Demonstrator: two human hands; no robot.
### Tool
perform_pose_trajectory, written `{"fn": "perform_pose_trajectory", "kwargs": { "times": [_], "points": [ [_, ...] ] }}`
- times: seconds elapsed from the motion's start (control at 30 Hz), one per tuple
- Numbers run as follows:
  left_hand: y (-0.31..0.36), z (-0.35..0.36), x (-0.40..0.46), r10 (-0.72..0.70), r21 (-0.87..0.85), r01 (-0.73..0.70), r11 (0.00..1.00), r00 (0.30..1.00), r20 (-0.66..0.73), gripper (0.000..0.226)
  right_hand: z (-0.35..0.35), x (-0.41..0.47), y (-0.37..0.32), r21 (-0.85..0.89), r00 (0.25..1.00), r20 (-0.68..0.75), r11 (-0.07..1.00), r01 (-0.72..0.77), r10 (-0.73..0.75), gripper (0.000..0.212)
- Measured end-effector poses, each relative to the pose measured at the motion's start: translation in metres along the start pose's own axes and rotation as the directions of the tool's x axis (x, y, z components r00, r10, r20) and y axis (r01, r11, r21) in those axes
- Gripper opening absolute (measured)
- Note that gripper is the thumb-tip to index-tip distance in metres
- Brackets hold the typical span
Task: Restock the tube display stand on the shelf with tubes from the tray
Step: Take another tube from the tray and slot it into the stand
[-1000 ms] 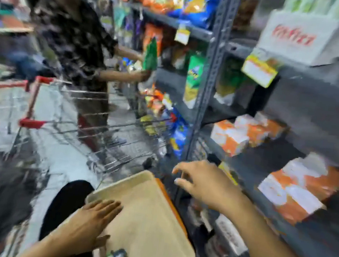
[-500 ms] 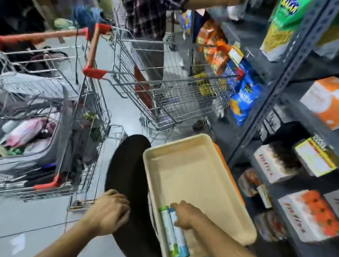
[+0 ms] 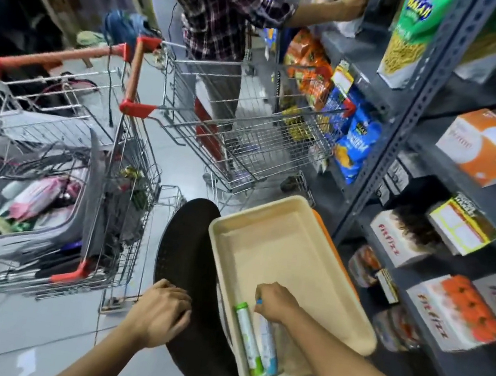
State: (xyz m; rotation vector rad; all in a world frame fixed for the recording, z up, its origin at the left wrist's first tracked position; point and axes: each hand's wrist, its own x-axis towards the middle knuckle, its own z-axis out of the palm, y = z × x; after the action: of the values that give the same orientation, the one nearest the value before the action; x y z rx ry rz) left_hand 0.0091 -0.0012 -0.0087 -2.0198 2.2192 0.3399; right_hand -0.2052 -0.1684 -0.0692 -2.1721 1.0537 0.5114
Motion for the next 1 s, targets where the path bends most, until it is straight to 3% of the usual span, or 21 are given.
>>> {"fn": "perform_pose_trajectory", "kwargs": {
  "times": [0.1, 0.2, 0.3, 0.43, 0.57, 0.63, 0.73, 0.8, 0.87, 0.93, 1.0],
  "points": [
    [0.01, -0.014, 0.007, 0.001, 0.006, -0.001, 1.0, 0.998, 0.059, 0.029, -0.036, -0.028, 0.002, 0.098, 0.999, -0.049, 0.995, -0.002, 0.007, 0.035],
    [0.026, -0.044, 0.037, 0.048, -0.045, -0.045, 0.998, 0.998, 0.046, 0.03, -0.093, -0.071, 0.007, 0.177, 0.98, -0.2, 0.984, 0.019, 0.017, 0.035],
    [0.049, -0.099, 0.097, 0.104, -0.092, -0.12, 0.989, 0.981, -0.162, 0.022, -0.168, -0.135, 0.017, 0.208, 0.925, -0.381, 0.973, 0.099, -0.013, 0.032],
    [0.121, -0.205, 0.187, 0.184, -0.175, -0.266, 0.948, 0.907, -0.379, 0.042, -0.262, -0.249, 0.035, 0.153, 0.771, -0.637, 0.977, 0.148, -0.018, 0.033],
    [0.228, -0.302, 0.248, 0.347, -0.134, -0.494, 0.859, 0.755, -0.556, 0.033, -0.319, -0.372, 0.043, 0.048, 0.581, -0.814, 0.994, 0.102, -0.02, 0.028],
    [0.282, -0.339, 0.262, 0.463, -0.059, -0.635, 0.77, 0.62, -0.633, 0.036, -0.342, -0.425, 0.042, 0.005, 0.509, -0.86, 0.998, 0.065, -0.029, 0.027],
    [0.375, -0.397, 0.271, 0.636, 0.1, -0.821, 0.562, 0.352, -0.686, 0.046, -0.371, -0.507, 0.048, 0.026, 0.388, -0.921, 1.0, -0.009, 0.028, 0.029],
    [0.422, -0.425, 0.279, 0.704, 0.181, -0.849, 0.496, 0.272, -0.656, 0.061, -0.391, -0.553, 0.051, 0.026, 0.337, -0.941, 0.999, -0.044, 0.039, 0.027],
    [0.458, -0.447, 0.288, 0.764, 0.24, -0.853, 0.464, 0.248, -0.596, 0.076, -0.408, -0.594, 0.052, 0.042, 0.303, -0.951, 0.997, -0.062, 0.059, 0.023],
    [0.482, -0.461, 0.298, 0.807, 0.296, -0.824, 0.483, 0.287, -0.517, 0.091, -0.425, -0.628, 0.054, 0.07, 0.303, -0.949, 0.996, -0.063, 0.086, 0.017],
    [0.495, -0.465, 0.309, 0.829, 0.374, -0.767, 0.521, 0.352, -0.434, 0.098, -0.44, -0.657, 0.057, 0.099, 0.348, -0.93, 0.992, -0.084, 0.123, 0.018]
  ]
}}
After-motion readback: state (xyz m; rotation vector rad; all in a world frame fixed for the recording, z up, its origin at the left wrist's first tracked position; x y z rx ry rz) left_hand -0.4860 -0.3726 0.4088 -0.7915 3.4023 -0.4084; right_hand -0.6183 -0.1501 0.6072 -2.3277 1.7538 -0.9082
